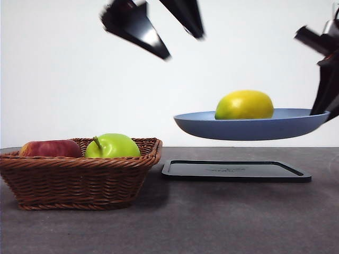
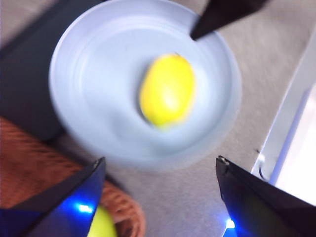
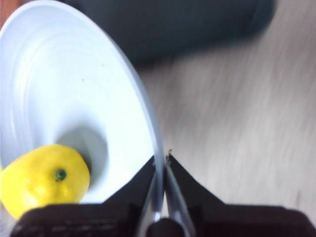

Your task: Take the lemon from the basket,put the lemon in the plate,hand out the plate

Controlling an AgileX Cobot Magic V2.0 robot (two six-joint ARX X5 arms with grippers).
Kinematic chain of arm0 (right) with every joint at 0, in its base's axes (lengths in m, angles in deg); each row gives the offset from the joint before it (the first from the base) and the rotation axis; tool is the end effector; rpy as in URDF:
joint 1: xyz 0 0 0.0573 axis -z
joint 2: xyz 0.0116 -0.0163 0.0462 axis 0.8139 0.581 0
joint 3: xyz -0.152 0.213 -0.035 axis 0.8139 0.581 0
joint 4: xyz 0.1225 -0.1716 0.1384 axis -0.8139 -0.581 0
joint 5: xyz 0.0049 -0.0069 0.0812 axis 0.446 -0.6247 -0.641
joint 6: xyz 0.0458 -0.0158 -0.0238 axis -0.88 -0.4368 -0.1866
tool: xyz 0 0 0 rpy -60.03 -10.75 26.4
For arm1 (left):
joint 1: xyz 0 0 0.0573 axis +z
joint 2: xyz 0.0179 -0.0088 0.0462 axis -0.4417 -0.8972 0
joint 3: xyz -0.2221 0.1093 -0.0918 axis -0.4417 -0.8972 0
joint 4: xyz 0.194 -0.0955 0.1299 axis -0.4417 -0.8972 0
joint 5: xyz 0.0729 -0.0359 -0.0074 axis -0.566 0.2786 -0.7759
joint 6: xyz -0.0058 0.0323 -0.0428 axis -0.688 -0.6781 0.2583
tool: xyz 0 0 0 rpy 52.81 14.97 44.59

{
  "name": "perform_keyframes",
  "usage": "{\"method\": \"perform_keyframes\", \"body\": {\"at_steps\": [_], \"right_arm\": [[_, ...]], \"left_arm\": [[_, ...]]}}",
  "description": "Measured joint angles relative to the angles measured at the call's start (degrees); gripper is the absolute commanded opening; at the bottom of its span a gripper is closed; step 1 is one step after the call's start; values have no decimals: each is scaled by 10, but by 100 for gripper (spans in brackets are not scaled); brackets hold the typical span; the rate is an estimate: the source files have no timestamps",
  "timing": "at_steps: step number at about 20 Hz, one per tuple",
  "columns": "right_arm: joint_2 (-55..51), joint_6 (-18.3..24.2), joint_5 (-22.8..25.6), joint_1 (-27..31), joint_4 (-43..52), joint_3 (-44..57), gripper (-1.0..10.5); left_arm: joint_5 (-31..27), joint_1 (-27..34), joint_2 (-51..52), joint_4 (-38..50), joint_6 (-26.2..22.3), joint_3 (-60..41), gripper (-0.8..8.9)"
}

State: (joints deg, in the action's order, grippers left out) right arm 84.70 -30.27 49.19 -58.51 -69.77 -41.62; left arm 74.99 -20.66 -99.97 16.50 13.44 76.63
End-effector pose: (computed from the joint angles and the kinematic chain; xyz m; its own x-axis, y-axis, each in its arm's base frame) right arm 0.2509 0.0307 0.2347 0.3767 0.4777 -0.7936 0.0430 0.8468 0.5302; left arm 0.1944 -0.2144 0.3276 0.3530 -0.6098 -0.7096 0.8192 0.5678 -0.0803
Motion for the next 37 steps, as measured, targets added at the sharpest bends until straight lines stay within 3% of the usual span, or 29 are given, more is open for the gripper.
{"method": "perform_keyframes", "body": {"at_steps": [8,13,17,22,29,31,34,36,37], "right_arm": [[254,0,7,14,46,-205,3],[353,-2,8,14,62,-257,3],[377,-9,-2,18,70,-258,15],[377,0,-1,18,73,-259,236],[330,28,-2,34,27,-259,204],[285,50,-2,37,-22,-261,119],[224,104,-1,34,-118,-262,45],[181,138,0,23,-160,-262,3],[155,152,4,14,-167,-262,3]], "left_arm": [[0,21,112,-48,-1,0,389],[0,22,117,-51,-1,0,389],[0,22,117,-51,-1,0,389],[-2,22,117,-51,-1,0,389],[-10,22,117,-46,-2,0,386],[-43,22,117,-38,-2,0,330],[-102,23,117,-28,-11,0,144],[-116,26,117,-28,-26,0,15],[-117,31,117,-28,-37,0,8]]}}
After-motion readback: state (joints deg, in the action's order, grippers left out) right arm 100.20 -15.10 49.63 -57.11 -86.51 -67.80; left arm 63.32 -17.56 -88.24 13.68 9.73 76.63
